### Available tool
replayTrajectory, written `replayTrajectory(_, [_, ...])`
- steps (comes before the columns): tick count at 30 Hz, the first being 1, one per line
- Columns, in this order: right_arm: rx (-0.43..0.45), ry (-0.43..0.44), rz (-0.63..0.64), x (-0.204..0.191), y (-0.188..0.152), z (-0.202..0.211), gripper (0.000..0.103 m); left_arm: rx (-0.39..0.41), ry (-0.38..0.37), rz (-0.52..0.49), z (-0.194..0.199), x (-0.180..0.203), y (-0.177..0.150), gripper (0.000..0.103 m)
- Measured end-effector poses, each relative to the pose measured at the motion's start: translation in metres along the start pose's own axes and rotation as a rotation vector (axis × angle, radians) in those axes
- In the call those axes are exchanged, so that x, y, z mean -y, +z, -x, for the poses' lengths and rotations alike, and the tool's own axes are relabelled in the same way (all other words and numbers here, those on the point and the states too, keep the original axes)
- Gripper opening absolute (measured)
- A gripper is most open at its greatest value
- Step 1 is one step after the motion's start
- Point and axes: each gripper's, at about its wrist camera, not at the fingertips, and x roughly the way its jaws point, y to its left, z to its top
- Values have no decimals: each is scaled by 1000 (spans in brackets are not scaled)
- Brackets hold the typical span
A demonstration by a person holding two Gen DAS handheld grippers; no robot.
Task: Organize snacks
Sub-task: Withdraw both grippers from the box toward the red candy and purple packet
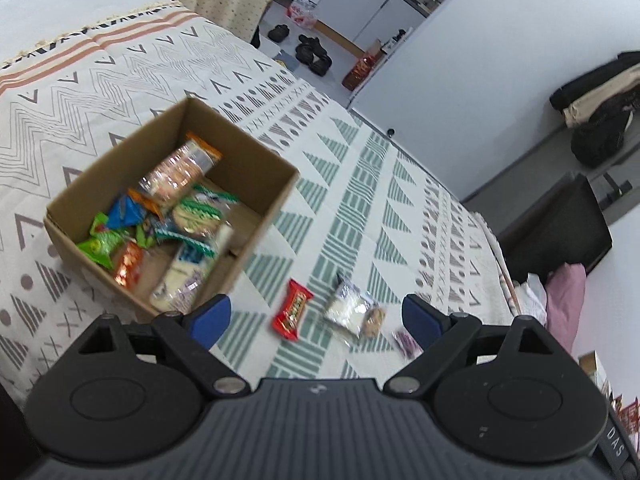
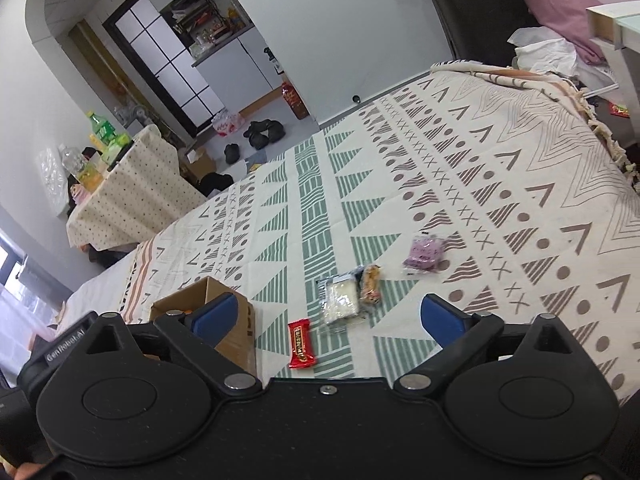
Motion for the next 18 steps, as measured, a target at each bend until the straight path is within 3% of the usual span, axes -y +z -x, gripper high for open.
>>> replayTrajectory(18, [-24, -1, -16, 59, -3, -4, 103, -36, 53, -84, -40, 20, -14, 92])
